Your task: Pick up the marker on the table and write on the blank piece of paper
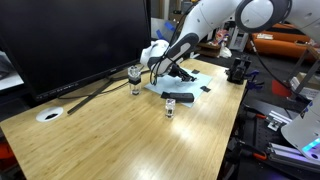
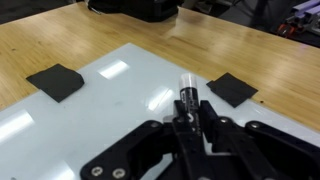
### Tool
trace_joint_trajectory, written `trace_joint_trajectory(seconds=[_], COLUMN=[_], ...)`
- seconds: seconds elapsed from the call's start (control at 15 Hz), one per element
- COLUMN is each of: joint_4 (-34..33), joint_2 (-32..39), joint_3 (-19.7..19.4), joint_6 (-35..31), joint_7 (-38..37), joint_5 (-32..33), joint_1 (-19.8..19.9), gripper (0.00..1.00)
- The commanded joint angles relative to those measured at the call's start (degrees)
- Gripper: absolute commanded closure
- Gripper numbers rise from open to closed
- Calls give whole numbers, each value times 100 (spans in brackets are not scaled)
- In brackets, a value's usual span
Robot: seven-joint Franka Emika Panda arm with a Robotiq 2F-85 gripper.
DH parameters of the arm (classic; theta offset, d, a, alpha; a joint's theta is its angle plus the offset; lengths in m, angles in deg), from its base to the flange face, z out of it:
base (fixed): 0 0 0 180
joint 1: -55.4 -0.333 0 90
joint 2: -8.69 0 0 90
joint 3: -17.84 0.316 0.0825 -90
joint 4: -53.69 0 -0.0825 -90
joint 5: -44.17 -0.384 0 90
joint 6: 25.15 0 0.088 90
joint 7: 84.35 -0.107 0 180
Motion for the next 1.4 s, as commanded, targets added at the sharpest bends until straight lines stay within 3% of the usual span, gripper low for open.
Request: trace_joint_trajectory(seconds=[0.0, 0.27, 0.87, 1.33], joint_4=[340, 689, 2468, 3660], joint_2=[-349, -803, -1717, -2103], joint_3=[3, 114, 574, 839], joint_6=[-174, -73, -6, -313], joint_7=[-191, -52, 157, 760], joint_5=[-66, -191, -560, -378], joint_1=[63, 78, 103, 161], gripper=[95, 95, 95, 95])
